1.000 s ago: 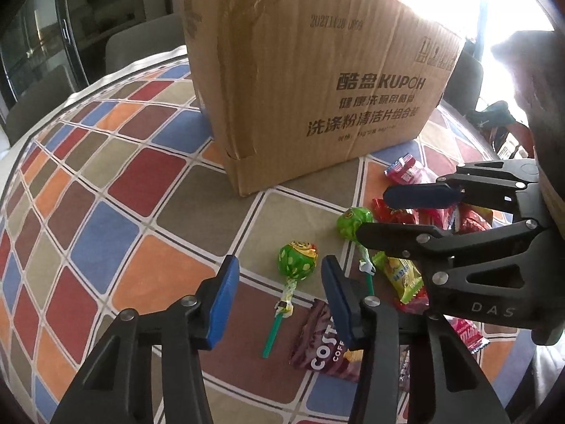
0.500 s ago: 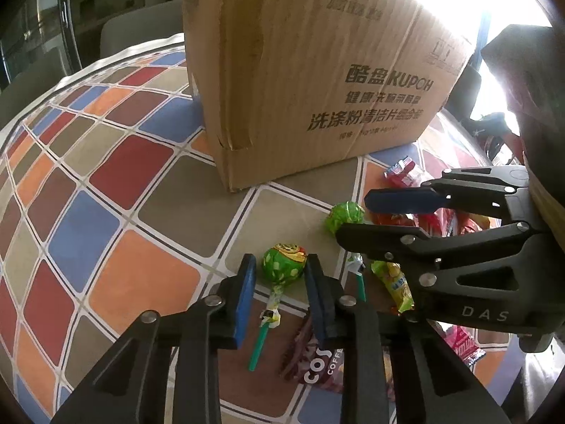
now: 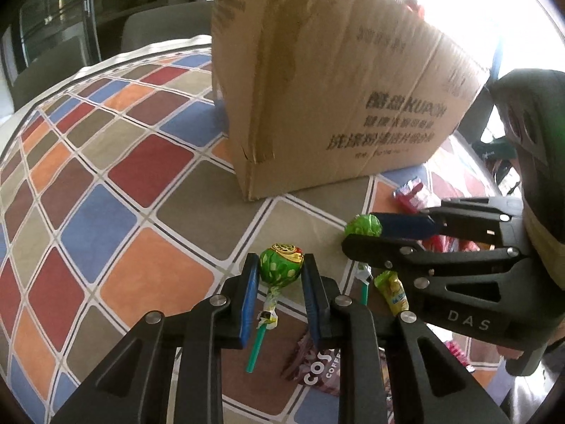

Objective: Organize snacks
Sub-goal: 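Grasp a yellow-green lollipop with the left tool while the right tool grasps a green lollipop, then carry both lollipops over the box and open both tools to release them, then move both tools back toward the snacks beside the box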

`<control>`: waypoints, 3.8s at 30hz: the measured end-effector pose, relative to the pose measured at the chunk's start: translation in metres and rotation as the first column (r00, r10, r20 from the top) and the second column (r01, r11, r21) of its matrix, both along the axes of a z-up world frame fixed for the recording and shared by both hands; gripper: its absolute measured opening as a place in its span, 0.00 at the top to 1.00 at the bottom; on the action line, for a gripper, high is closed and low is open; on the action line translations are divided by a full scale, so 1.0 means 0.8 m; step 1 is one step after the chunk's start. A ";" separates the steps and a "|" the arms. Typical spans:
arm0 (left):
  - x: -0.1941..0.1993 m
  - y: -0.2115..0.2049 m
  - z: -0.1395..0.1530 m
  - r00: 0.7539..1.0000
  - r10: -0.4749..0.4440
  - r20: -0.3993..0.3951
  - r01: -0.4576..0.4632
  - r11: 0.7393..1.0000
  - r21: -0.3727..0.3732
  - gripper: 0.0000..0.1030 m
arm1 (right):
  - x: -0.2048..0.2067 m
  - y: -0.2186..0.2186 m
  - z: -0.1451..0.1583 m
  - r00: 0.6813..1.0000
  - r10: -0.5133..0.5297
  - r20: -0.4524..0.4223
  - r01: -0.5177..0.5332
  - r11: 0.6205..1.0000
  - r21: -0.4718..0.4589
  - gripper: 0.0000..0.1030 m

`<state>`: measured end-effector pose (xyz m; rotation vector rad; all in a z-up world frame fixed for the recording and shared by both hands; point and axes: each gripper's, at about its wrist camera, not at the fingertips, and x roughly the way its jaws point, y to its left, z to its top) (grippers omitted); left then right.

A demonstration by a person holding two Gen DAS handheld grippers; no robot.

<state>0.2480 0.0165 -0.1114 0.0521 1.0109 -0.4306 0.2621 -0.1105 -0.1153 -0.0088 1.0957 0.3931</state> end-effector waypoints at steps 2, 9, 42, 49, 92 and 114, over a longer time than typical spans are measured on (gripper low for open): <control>-0.003 0.000 0.008 1.000 0.011 0.015 -0.011 1.000 -0.005 0.76 | -0.003 -0.003 0.004 1.000 -0.004 0.006 0.004 1.000 0.006 0.74; -0.020 -0.004 0.043 0.996 0.025 0.084 -0.024 1.000 -0.011 0.76 | -0.018 -0.013 0.033 0.998 -0.012 0.054 0.010 1.000 0.027 0.74; -0.021 -0.048 0.214 0.923 0.108 0.369 -0.056 0.987 -0.148 0.76 | -0.050 -0.093 0.223 0.906 -0.157 0.394 0.113 0.985 0.132 0.74; 0.013 -0.058 0.223 0.928 0.113 0.356 -0.062 0.987 -0.151 0.76 | -0.029 -0.105 0.240 0.886 -0.187 0.423 0.144 0.981 0.132 0.74; 0.034 -0.076 0.192 0.950 0.142 0.276 -0.142 0.990 -0.020 0.46 | 0.002 -0.129 0.214 0.896 -0.220 0.387 0.209 0.975 0.070 0.54; -0.057 -0.082 0.151 0.970 0.110 0.217 -0.110 0.994 -0.013 0.43 | -0.081 -0.129 0.189 0.918 -0.176 0.355 0.166 0.984 0.058 0.54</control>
